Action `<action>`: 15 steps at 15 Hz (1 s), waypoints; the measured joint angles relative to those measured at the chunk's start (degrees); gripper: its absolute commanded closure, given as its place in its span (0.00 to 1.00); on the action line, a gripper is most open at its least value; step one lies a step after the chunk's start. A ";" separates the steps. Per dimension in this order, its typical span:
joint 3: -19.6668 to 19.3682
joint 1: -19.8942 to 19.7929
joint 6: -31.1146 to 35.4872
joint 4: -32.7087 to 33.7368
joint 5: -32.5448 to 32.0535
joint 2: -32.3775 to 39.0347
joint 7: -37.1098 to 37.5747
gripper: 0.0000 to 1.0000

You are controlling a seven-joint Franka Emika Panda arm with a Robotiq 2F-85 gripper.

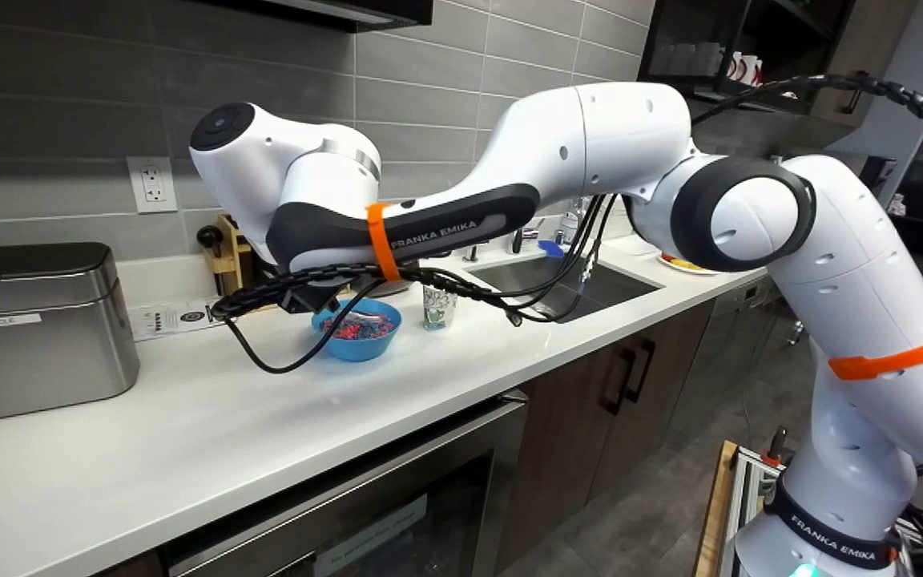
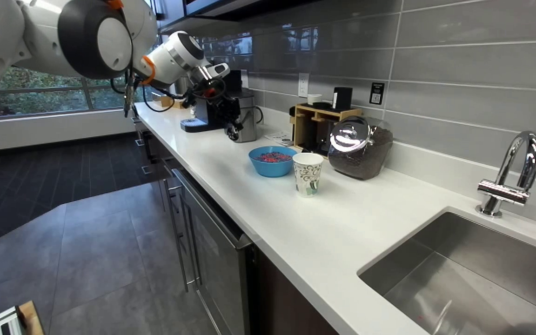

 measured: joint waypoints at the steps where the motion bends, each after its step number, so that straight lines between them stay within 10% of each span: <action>1: 0.10 0.73 -2.72 2.22 0.20 1.36 0.00 0.99; 15: -9.29 8.44 -12.33 25.83 2.98 19.62 -0.31 0.99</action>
